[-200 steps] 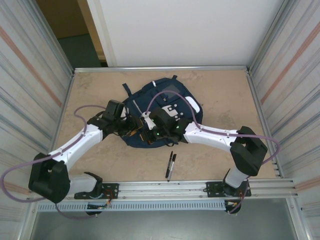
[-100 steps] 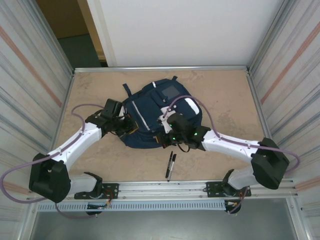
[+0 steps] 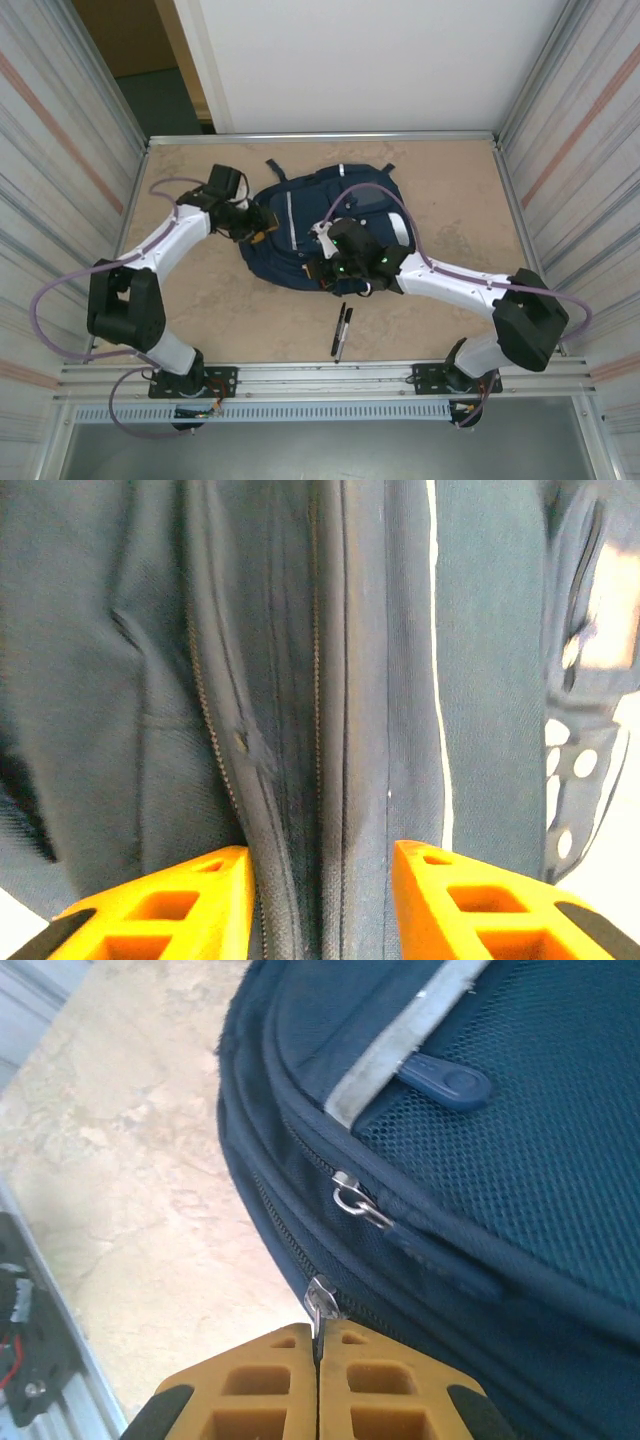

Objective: Pack books, pencil case, and school supplies into a backpack

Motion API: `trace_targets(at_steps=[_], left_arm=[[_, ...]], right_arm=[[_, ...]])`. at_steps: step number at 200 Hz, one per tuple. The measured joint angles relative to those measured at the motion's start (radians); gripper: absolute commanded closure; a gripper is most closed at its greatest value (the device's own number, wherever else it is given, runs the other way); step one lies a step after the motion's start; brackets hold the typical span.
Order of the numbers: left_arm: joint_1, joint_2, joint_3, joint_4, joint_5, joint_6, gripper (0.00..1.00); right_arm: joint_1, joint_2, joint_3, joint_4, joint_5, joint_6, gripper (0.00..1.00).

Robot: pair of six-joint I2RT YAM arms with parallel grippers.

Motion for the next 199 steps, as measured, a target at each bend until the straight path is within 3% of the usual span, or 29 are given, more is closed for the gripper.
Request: trace_targets(at_steps=[21,29,53,98,135,199], left_arm=[[-0.008,-0.116,-0.077,0.011,-0.013,-0.024,0.48],[-0.034,-0.188,-0.135,0.02,-0.018,-0.043,0.44],[-0.137,-0.341,-0.267,0.045,-0.01,-0.103,0.43],[-0.195,-0.267,-0.275,0.065,-0.027,-0.15,0.45],[-0.202,-0.262,-0.275,0.073,-0.062,-0.193,0.38],[-0.213,-0.448,-0.37,0.058,-0.207,-0.268,0.38]], right_arm=[[0.02,0.024,0.058,-0.038,-0.004,-0.035,1.0],[0.021,0.025,0.071,-0.05,-0.009,-0.051,1.0],[0.018,0.034,0.093,-0.08,-0.039,-0.071,1.0],[0.019,0.073,0.094,-0.089,-0.07,-0.075,1.0],[0.031,0.076,0.093,-0.089,-0.048,-0.075,1.0],[0.041,0.057,0.099,-0.114,-0.022,-0.075,1.0]])
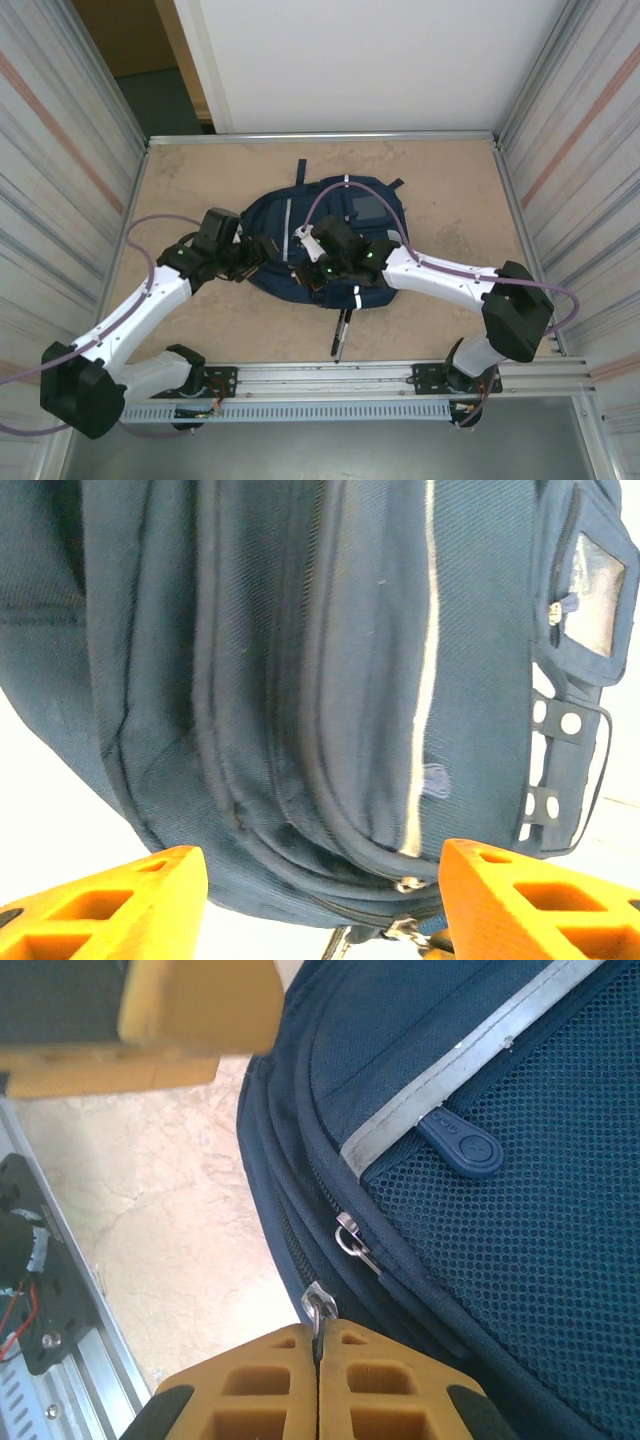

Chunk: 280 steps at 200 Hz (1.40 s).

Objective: Pack books, pencil case, and school supplies into a backpack

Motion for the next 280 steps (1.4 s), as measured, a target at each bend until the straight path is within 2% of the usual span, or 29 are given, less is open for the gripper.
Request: trace_targets(at_steps=[22,33,42,64,74,97,142,165,184,215,244,251,280], left_arm=[[-0.004,0.076,-0.034,0.044,0.002,-0.034,0.38],[-0.004,0.119,-0.034,0.079,0.007,-0.047,0.42],[-0.003,0.144,-0.034,0.107,0.013,-0.063,0.49],[0.013,0.185,-0.024,0.169,0.036,-0.079,0.76],[0.019,0.197,-0.003,0.172,0.039,-0.072,0.85],[0.021,0.196,0.06,0.148,0.039,-0.042,0.9],[0.047,0.187,0.045,0.168,0.05,-0.026,0.9],[0.048,0.19,0.01,0.197,0.111,-0.026,0.81],[0.048,0.189,0.002,0.202,0.142,-0.028,0.69],[0.032,0.154,-0.001,0.187,0.113,-0.022,0.55],[0.009,0.021,0.015,0.093,0.034,0.029,0.53],[0.009,0.002,0.034,0.063,0.011,0.048,0.5],[0.025,0.018,0.118,0.013,-0.028,0.127,0.5]], right_arm=[[0.0,0.0,0.006,-0.012,-0.003,0.0,1.0],[0.0,0.0,0.011,-0.032,-0.003,0.0,1.0],[0.001,0.0,0.017,-0.047,0.003,0.0,1.0],[0.003,-0.001,0.017,-0.058,0.029,0.005,1.0],[0.003,-0.008,0.006,-0.053,0.034,0.01,1.0],[-0.014,-0.066,-0.062,-0.027,0.051,0.037,1.0],[-0.136,-0.248,-0.26,-0.047,0.07,0.12,1.0],[-0.169,-0.286,-0.324,-0.023,0.066,0.184,1.0],[-0.195,-0.301,-0.339,-0.04,0.071,0.214,0.8],[-0.219,-0.325,-0.336,-0.127,0.119,0.198,0.61],[-0.219,-0.338,-0.285,-0.195,0.158,0.124,0.54],[-0.219,-0.341,-0.274,-0.194,0.161,0.104,0.53],[-0.219,-0.324,-0.229,-0.19,0.156,0.086,0.51]])
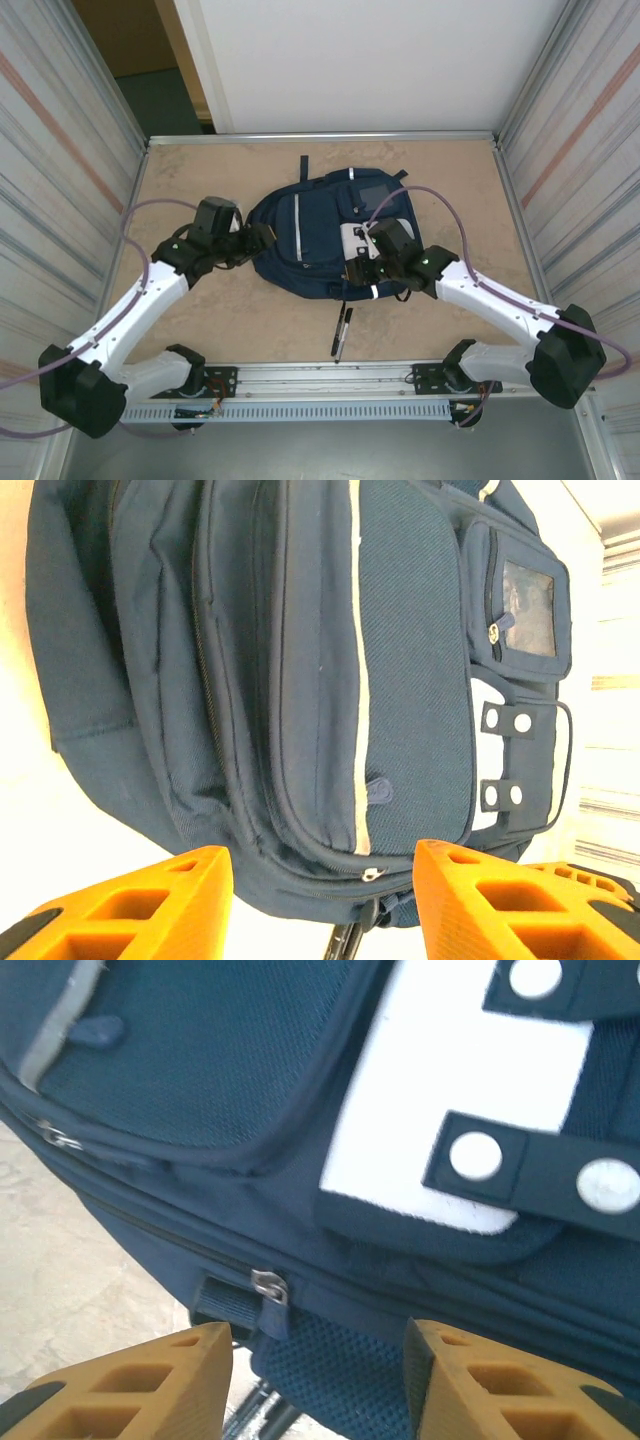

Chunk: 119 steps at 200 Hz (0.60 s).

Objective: Pack books, pencil case, and school supplies into a backpack

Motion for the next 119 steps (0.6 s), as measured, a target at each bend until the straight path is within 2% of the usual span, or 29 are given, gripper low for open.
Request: trace_targets(at_steps=[60,91,107,119], left_arm=[[0.011,0.322,0.136,0.013,0.032,0.144,0.49],[0.019,0.514,0.225,0.015,0.027,0.212,0.53],[0.006,0.581,0.284,0.015,0.025,0.243,0.61],[-0.027,0.598,0.315,0.014,0.003,0.266,0.75]], right_arm=[[0.026,0.091,0.023,0.038,0.003,0.031,0.5],[0.039,0.096,0.023,0.059,0.003,0.046,0.49],[0.04,0.109,0.023,0.071,0.01,0.046,0.47],[0.027,0.121,0.016,0.1,0.014,0.048,0.47]])
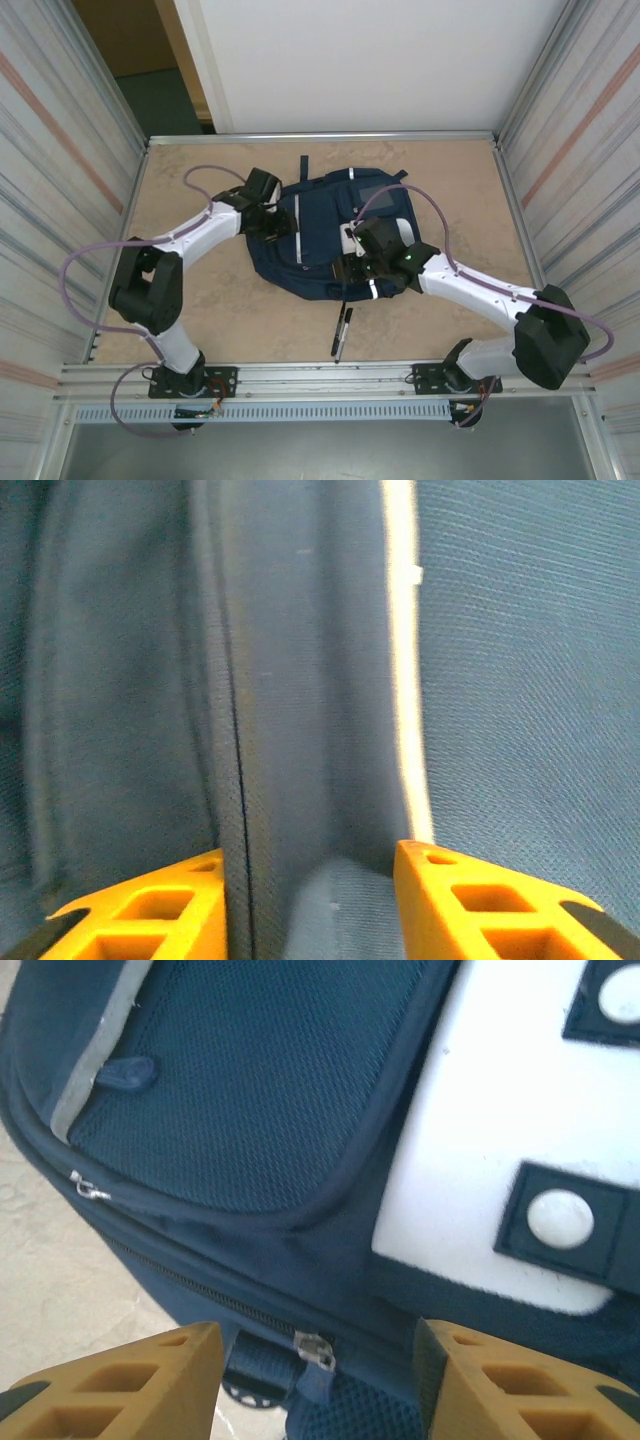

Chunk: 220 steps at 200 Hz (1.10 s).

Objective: Pack books, pencil case, and school supplies into a backpack

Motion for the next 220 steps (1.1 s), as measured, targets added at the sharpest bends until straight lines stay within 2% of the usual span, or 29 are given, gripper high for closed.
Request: trace_targets(at_steps=[17,38,56,95,128,158,184,200,220], left_arm=[[-0.045,-0.002,0.014,0.004,-0.026,0.016,0.93],[-0.074,-0.007,-0.001,0.045,-0.009,0.003,1.0],[-0.081,-0.068,-0.081,0.103,-0.011,-0.027,1.0],[-0.118,-0.376,-0.293,0.15,-0.069,-0.147,1.0],[-0.127,-0.509,-0.352,0.126,-0.132,-0.211,1.0],[-0.111,-0.503,-0.352,0.08,-0.167,-0.229,1.0],[-0.098,-0.501,-0.347,0.055,-0.169,-0.252,1.0],[-0.082,-0.498,-0.338,0.04,-0.156,-0.284,1.0],[-0.064,-0.489,-0.328,0.029,-0.127,-0.317,1.0]], right_arm=[[-0.051,0.032,-0.003,0.028,-0.009,0.005,0.46],[-0.13,0.111,0.012,0.051,-0.046,0.006,0.46],[-0.174,0.182,0.04,0.071,-0.1,0.006,0.47],[-0.225,0.306,0.157,0.119,-0.285,0.005,0.48],[-0.246,0.391,0.29,0.169,-0.329,0.001,0.47],[-0.257,0.37,0.27,0.183,-0.336,-0.024,0.45],[-0.257,0.255,0.144,0.171,-0.339,-0.058,0.44],[-0.257,0.183,0.077,0.169,-0.401,-0.091,0.48],[-0.225,0.121,0.02,0.173,-0.463,-0.14,0.44]])
